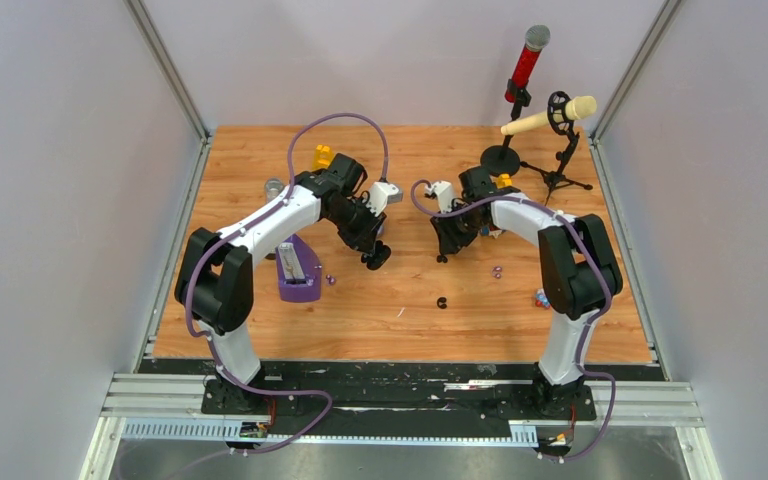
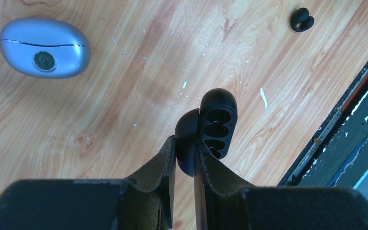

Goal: Insert the wireless bluetooth earbuds into the charging case
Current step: Pick up the earbud from the center of the board.

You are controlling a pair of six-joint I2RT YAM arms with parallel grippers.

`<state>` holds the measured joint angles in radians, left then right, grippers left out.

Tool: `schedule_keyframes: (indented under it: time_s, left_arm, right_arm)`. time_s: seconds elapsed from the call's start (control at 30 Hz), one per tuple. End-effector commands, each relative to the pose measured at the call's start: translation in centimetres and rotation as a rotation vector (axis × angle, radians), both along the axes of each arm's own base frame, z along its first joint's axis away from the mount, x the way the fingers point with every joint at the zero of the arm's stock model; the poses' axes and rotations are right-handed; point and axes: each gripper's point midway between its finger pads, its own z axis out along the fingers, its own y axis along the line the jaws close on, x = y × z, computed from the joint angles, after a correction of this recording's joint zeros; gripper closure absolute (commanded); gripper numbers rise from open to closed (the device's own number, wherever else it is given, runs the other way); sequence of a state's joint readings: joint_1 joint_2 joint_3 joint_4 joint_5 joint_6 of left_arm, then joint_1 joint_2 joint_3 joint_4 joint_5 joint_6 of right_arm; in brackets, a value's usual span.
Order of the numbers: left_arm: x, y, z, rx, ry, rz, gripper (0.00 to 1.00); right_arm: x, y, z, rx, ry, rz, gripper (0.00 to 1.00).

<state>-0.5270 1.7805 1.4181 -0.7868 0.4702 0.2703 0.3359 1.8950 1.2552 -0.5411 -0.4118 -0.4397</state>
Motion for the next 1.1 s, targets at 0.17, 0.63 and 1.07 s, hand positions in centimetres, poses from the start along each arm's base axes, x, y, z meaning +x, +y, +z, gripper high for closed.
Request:
schedule_keyframes:
  time_s: [0.17, 0.63, 1.07]
  left_arm:
    - [0.2, -0.4, 2.2, -0.060, -0.048, 0.003, 0.83]
    - [0.1, -0.5, 2.4, -0.066, -0.048, -0.003, 0.83]
    - [-0.1, -0.6, 2.6, -0.076, -0.046, -0.008, 0.83]
  right_arm:
    - [-1.2, 0.6, -0.4, 0.025, 0.026, 0.049, 0.60]
    - [-3.0, 0.8, -0.8, 0.046, 0.087, 0.095, 0.62]
    - [-5.1, 1.5, 0.7, 0.121, 0.100, 0.178, 0.73]
